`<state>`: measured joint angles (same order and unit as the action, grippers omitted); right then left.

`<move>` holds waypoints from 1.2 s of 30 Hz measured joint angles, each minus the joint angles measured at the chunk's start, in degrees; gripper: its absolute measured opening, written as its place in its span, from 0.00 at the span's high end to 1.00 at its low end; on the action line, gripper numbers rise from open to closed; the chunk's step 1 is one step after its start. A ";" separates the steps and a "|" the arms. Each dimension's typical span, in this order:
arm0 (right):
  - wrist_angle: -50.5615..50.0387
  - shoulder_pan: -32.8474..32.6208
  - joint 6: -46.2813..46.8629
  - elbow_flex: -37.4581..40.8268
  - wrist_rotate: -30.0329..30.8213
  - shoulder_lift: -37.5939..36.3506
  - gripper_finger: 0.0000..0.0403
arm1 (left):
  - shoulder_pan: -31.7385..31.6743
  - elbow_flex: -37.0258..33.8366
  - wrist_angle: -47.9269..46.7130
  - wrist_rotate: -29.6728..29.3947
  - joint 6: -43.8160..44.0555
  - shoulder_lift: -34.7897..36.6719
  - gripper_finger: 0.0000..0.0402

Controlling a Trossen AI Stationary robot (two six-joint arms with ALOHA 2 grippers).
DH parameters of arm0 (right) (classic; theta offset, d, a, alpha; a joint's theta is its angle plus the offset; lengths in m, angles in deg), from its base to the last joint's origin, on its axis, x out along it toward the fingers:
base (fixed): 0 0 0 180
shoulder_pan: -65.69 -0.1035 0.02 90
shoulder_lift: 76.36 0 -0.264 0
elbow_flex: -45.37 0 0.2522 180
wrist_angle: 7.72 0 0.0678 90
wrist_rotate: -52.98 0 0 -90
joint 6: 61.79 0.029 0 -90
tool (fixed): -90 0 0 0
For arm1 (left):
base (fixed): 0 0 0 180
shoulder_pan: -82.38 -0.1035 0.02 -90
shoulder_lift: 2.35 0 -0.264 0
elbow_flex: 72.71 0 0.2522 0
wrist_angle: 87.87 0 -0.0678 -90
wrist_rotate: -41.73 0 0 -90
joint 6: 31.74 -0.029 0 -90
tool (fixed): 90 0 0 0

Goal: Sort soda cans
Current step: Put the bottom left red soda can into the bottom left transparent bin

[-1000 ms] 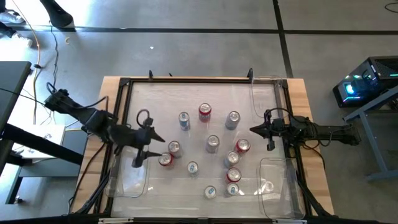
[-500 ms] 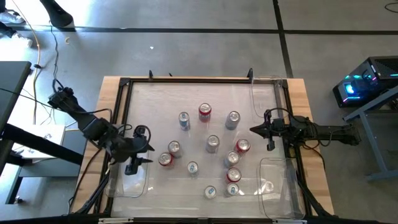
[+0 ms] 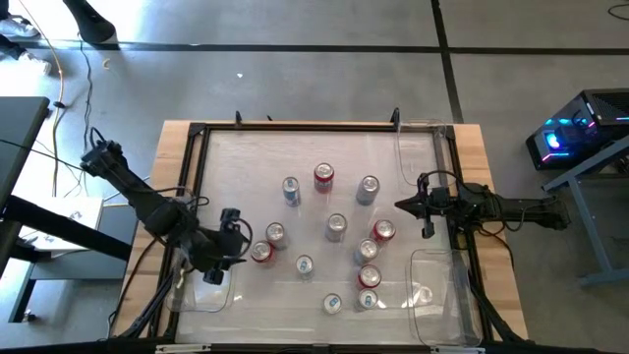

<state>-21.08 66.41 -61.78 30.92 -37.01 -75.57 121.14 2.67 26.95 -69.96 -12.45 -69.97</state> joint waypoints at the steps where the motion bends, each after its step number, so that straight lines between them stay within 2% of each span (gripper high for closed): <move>1: -0.01 0.00 0.00 0.00 -0.02 0.01 1.00 | -0.08 0.00 0.77 0.01 -0.99 -0.68 0.49; 6: 0.00 -0.01 0.00 0.00 -0.02 0.00 1.00 | -0.61 0.00 4.29 0.49 -5.71 -3.37 0.49; 20: 0.00 -0.01 0.00 0.00 -0.02 -0.01 1.00 | -7.91 0.00 4.98 14.45 -10.20 -7.80 0.49; 26: -0.01 0.00 0.00 0.01 -0.02 0.01 1.00 | -8.44 0.00 5.57 14.54 -12.46 -9.28 0.49; 29: -0.01 0.00 0.00 0.00 -0.02 0.00 1.00 | -8.44 0.00 6.08 12.68 -12.76 -9.57 0.49; 36: 0.00 0.00 0.00 0.00 0.00 0.00 1.00 | -8.44 0.00 6.04 9.15 -19.42 -9.52 0.46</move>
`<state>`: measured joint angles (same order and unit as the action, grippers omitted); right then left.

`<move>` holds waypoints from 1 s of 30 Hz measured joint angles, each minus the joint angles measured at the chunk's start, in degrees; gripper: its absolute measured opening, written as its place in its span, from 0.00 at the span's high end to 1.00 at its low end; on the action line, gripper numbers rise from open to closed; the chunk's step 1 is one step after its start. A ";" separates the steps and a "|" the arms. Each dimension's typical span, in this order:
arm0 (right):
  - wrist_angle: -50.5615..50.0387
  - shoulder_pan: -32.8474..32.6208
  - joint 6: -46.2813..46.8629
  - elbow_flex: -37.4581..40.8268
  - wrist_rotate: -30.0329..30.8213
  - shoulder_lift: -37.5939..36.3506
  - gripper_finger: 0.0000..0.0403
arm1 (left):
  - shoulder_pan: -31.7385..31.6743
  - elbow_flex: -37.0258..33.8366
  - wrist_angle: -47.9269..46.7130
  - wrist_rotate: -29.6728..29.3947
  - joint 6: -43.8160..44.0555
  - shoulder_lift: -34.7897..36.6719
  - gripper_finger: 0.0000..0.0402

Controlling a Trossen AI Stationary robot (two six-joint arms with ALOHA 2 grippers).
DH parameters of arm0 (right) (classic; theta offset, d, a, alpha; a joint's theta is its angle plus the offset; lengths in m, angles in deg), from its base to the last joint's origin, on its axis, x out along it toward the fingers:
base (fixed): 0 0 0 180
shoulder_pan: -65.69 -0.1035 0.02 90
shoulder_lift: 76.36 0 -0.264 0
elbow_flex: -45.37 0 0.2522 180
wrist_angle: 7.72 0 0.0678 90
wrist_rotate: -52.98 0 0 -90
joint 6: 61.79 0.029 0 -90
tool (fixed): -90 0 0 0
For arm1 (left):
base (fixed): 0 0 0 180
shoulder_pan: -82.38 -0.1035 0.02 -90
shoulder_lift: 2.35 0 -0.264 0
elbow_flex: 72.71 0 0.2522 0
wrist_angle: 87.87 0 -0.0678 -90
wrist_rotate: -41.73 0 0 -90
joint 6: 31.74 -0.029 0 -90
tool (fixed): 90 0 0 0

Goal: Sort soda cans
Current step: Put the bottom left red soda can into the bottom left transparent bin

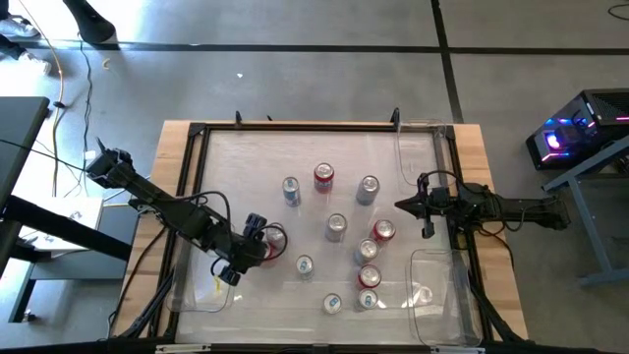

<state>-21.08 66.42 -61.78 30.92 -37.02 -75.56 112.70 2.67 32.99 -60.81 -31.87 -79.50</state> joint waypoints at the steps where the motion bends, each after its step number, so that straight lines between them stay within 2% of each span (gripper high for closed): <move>1: -0.02 0.00 0.00 0.00 -0.02 -0.02 1.00 | 0.00 0.00 -0.10 0.00 -0.10 0.00 0.44; 11: 0.00 0.00 0.00 0.00 -0.01 0.00 1.00 | -0.31 0.00 -2.95 -1.60 0.29 0.00 0.30; 30: -0.02 -0.01 0.00 0.00 -0.01 0.00 1.00 | -0.31 0.00 -3.27 -3.28 -0.08 0.00 0.29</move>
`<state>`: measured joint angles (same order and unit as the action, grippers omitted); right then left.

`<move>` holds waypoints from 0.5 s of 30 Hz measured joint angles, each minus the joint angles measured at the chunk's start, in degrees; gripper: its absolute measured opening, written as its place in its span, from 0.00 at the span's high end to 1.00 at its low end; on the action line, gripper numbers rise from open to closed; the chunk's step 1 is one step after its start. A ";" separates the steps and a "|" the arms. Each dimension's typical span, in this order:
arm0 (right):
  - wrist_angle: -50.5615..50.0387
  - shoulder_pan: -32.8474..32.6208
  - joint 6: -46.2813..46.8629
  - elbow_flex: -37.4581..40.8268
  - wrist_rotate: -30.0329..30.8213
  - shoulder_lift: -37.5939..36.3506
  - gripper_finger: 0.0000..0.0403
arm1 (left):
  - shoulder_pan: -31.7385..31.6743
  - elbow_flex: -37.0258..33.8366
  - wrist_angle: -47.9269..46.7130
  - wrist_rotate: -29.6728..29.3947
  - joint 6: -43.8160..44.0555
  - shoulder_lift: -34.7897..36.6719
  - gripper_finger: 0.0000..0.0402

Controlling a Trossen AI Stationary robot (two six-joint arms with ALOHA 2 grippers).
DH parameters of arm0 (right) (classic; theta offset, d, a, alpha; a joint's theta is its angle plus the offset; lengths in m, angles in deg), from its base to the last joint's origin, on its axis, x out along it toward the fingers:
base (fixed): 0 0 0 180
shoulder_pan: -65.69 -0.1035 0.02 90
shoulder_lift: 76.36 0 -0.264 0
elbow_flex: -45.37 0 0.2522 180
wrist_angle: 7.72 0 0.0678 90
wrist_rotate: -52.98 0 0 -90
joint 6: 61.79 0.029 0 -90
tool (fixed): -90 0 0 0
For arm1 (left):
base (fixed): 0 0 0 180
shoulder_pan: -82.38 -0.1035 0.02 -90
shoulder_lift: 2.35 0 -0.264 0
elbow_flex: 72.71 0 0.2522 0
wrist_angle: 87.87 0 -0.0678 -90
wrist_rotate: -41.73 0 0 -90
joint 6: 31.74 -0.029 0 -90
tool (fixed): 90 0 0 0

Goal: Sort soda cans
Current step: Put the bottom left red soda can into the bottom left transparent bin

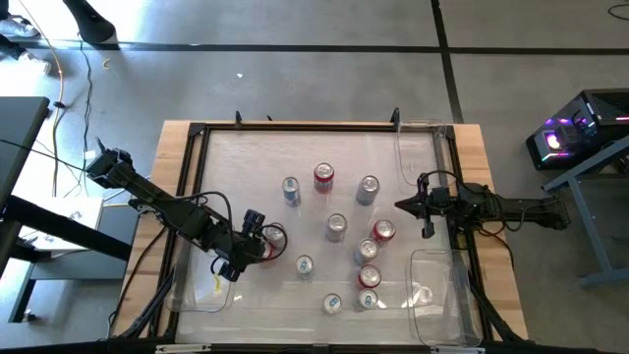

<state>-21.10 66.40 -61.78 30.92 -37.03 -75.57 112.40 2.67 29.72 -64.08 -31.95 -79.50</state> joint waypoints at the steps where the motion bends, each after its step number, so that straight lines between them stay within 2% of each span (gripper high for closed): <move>1: 0.00 0.01 0.00 0.00 -0.01 0.00 1.00 | 0.00 0.00 0.00 0.01 0.06 0.00 0.29; 9: 0.02 0.00 0.00 0.00 0.01 0.01 1.00 | 0.04 -0.02 0.00 0.71 2.17 0.00 0.29; 15: 0.00 0.00 0.00 0.00 0.00 0.01 1.00 | 0.02 -0.02 0.04 2.64 8.85 -0.44 0.29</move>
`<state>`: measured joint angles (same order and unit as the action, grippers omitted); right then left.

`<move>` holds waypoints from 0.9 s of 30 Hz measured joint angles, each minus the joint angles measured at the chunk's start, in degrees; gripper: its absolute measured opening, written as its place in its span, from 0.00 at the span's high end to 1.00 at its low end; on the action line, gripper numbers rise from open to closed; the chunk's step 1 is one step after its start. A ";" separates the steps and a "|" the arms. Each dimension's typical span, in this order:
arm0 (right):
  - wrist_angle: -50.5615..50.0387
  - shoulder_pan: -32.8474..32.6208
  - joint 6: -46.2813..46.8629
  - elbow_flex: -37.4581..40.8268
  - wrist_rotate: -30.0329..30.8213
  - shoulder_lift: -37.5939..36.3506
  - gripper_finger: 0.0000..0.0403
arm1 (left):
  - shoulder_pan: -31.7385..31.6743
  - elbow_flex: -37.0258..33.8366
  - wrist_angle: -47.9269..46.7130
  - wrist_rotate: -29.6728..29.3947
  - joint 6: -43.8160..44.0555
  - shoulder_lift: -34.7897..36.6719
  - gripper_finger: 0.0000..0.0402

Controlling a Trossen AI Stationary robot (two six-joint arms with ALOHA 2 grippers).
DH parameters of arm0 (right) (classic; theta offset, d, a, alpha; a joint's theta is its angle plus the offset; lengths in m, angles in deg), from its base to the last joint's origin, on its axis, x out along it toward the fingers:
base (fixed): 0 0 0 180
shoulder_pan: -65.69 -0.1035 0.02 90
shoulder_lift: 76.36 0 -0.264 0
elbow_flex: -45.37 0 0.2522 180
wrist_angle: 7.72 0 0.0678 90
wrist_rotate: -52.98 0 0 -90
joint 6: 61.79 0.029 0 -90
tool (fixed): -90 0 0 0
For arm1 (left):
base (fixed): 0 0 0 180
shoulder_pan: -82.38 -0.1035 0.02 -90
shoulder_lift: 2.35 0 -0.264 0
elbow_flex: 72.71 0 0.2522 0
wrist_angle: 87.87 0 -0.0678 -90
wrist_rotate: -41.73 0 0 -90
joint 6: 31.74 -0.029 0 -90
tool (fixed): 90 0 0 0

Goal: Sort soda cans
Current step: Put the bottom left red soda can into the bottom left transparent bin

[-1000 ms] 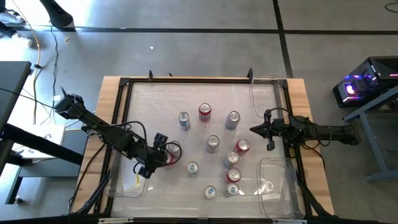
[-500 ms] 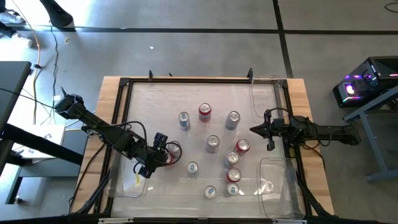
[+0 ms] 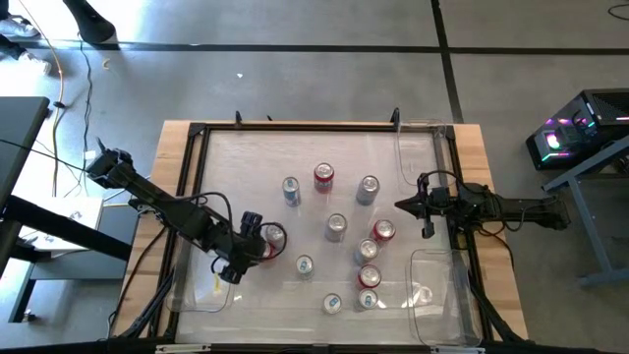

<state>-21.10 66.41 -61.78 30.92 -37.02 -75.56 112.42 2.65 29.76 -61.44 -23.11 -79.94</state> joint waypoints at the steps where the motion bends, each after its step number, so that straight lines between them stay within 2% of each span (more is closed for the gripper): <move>1: 0.00 -0.01 0.00 0.00 -0.01 0.00 1.00 | 0.00 0.00 -0.02 0.00 0.75 -0.40 0.29; 11: 0.01 0.00 0.00 0.00 0.01 0.00 1.00 | -1.22 0.14 0.37 -0.09 4.29 -5.18 0.23; 21: 0.01 0.01 0.00 0.00 0.00 -0.01 1.00 | -0.47 0.03 -0.24 1.39 7.33 -3.44 0.22; 27: 0.02 0.01 0.00 0.02 0.01 -0.02 1.00 | 0.26 2.29 -0.16 1.26 6.35 -3.01 0.22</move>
<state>-21.08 66.41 -61.78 30.94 -37.02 -75.58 112.68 4.94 29.60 -60.18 -16.76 -82.94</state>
